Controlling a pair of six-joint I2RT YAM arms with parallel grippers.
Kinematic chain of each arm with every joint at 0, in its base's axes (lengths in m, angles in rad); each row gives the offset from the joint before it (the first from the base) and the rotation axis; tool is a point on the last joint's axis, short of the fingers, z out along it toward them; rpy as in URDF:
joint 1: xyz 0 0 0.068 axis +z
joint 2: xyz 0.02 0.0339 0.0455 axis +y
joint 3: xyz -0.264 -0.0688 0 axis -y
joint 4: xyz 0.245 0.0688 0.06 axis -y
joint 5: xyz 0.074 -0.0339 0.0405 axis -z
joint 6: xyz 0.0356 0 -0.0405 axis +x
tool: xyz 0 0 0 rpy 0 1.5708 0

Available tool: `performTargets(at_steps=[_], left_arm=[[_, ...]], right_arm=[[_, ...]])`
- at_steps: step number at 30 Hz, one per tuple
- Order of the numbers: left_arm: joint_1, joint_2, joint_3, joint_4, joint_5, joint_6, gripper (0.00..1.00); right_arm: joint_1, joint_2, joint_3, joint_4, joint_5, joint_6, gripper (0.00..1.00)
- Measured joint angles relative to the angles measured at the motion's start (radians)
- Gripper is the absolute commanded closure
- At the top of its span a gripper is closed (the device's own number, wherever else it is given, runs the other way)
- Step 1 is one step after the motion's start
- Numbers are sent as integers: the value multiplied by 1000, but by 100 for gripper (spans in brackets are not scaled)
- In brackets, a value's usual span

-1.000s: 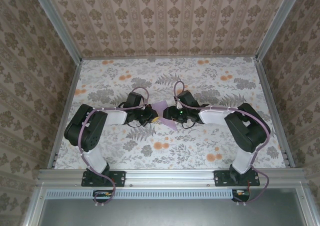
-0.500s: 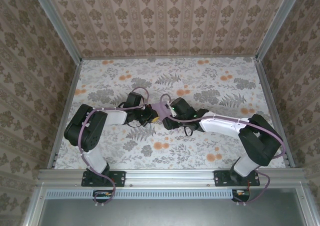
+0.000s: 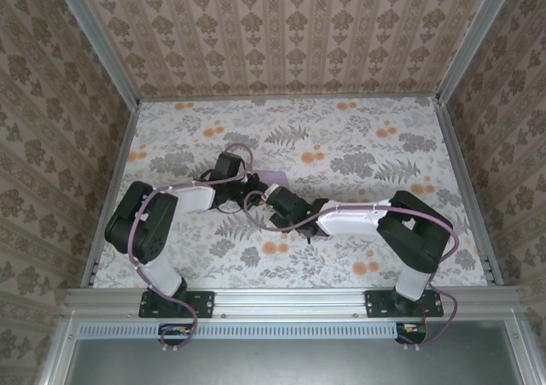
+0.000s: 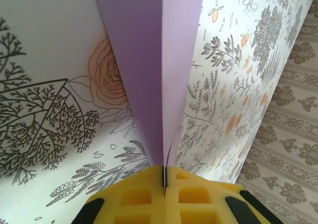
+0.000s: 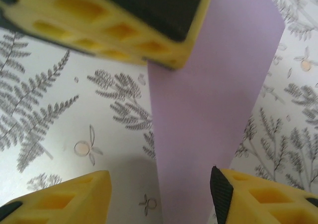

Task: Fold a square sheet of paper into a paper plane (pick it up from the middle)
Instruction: Fold the wing for the fifth time at the center of the table.

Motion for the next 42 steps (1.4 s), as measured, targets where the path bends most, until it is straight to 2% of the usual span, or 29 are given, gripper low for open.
performTargets(at_steps=[10, 16, 24, 26, 32, 37, 42], left_arm=[[0, 0, 0, -18, 0, -15, 100], [0, 0, 0, -30, -1, -15, 100], [1, -8, 0, -38, -1, -15, 97], [2, -12, 0, -39, -1, -14, 94], [23, -39, 0, -71, -4, -7, 71], [147, -110, 0, -146, -7, 36, 61], [272, -218, -5, -219, -31, 102, 53]], right_arm=[[9, 68, -2, 105, 92, -42, 53], [9, 71, -8, 145, 110, -51, 67], [11, 71, -10, 150, 110, -56, 80], [11, 71, -10, 150, 110, -56, 84], [10, 71, -19, 159, 109, -56, 96], [-4, 71, -26, 161, 73, -43, 100], [-39, 71, -40, 172, -21, -3, 100]])
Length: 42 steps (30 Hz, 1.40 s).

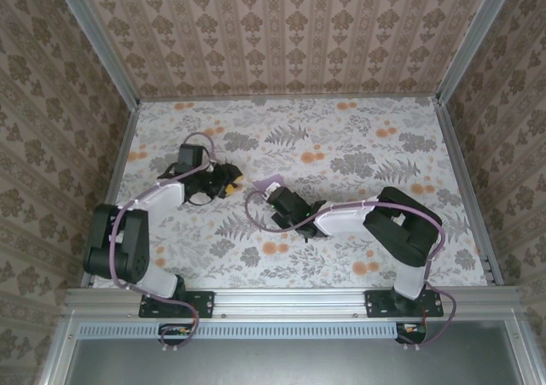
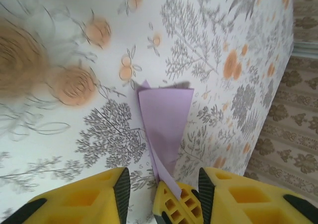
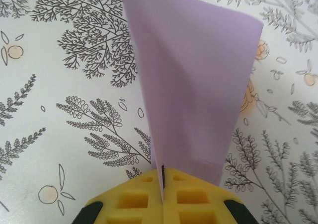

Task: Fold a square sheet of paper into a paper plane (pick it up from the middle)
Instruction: Fold the wing for the fifth time at the center of the table.

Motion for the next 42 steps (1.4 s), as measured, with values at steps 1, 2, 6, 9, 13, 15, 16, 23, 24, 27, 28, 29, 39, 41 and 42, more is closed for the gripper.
performTargets(at_steps=[1, 2, 6, 9, 13, 15, 16, 23, 24, 27, 28, 29, 39, 41, 42], left_arm=[[11, -20, -6, -6, -4, 10, 53], [16, -36, -13, -11, -6, 19, 53], [16, -71, -58, -7, -5, 47, 52], [6, -72, -103, 10, -2, 53, 52], [-35, -72, -137, 31, 1, 61, 53], [-60, -72, -142, 49, 4, 64, 54], [-75, -71, -145, 64, 5, 65, 55], [-166, -16, -154, 182, 18, 64, 63], [-177, -2, -154, 201, 22, 61, 64], [-200, 33, -155, 252, 25, 53, 66], [-205, 43, -155, 270, 27, 50, 67], [-209, 50, -155, 283, 28, 48, 68], [-270, 135, -155, 390, 38, 27, 72], [-271, 147, -155, 402, 38, 23, 72], [-272, 150, -155, 406, 38, 22, 73]], right_arm=[[-9, 0, -1, 0, -20, 10, 100], [-17, 0, -1, 0, -41, 21, 100], [-44, -3, -1, 3, -124, 68, 100], [-60, -5, -1, 4, -180, 106, 100], [-86, -11, -3, 10, -267, 164, 100], [-101, -19, -12, 16, -315, 193, 100], [-110, -27, -18, 20, -341, 211, 100], [-188, -55, -66, 78, -533, 335, 100], [-197, -55, -74, 86, -557, 354, 100], [-220, -55, -94, 115, -622, 409, 100], [-226, -55, -99, 128, -644, 430, 100], [-229, -55, -101, 138, -660, 445, 100], [-248, -40, -103, 213, -778, 559, 100], [-250, -30, -103, 212, -787, 564, 100], [-251, -24, -103, 212, -789, 567, 100]])
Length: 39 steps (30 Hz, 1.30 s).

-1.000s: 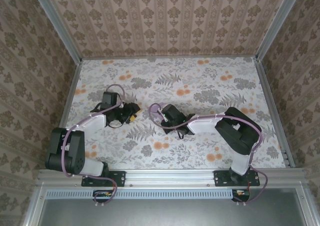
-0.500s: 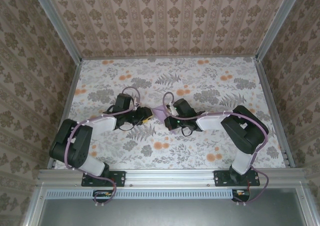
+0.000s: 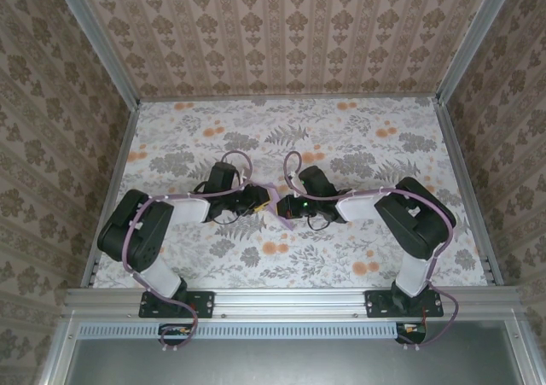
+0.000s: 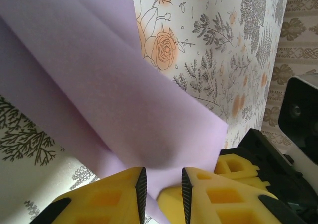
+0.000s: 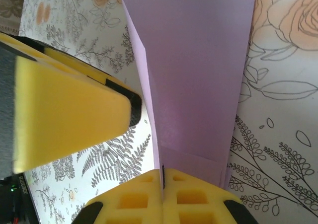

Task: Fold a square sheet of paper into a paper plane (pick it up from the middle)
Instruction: Fold the wing for the fifth time at the center of the table.

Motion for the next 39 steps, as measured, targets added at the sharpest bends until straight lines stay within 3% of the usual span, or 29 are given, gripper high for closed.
performTargets(at_steps=[23, 29, 39], left_arm=[[-21, 75, 3, 41, 23, -7, 78], [-21, 78, 8, 32, 23, -7, 79], [-24, 93, 11, 8, 6, -6, 80]], right_arm=[[-2, 60, 27, -34, -30, 12, 100], [-5, 62, 37, -55, -36, 16, 89], [-16, 47, 41, -98, -66, 19, 80]])
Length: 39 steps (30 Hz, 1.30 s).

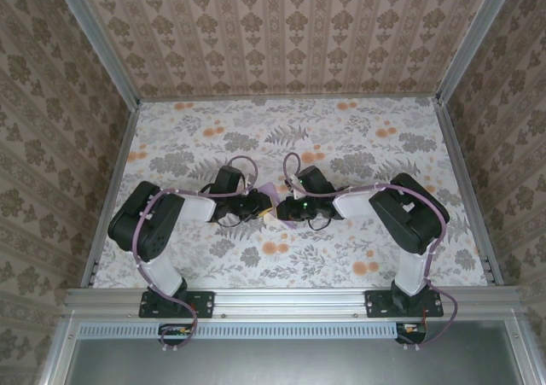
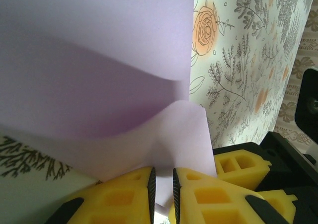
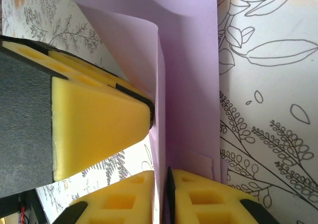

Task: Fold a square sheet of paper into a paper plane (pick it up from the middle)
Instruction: Fold the wing for the fifth time at the center of the table.

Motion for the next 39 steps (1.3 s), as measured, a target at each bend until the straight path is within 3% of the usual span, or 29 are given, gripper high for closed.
performTargets(at_steps=[23, 29, 39], left_arm=[[0, 0, 2, -1, -2, 0, 81], [0, 0, 2, -1, -2, 0, 80], [0, 0, 6, -5, -2, 0, 80]], right_arm=[[-11, -65, 48, -189, 13, -8, 68], [-11, -65, 77, -222, 16, -24, 78], [-6, -64, 83, -267, 16, -36, 87]])
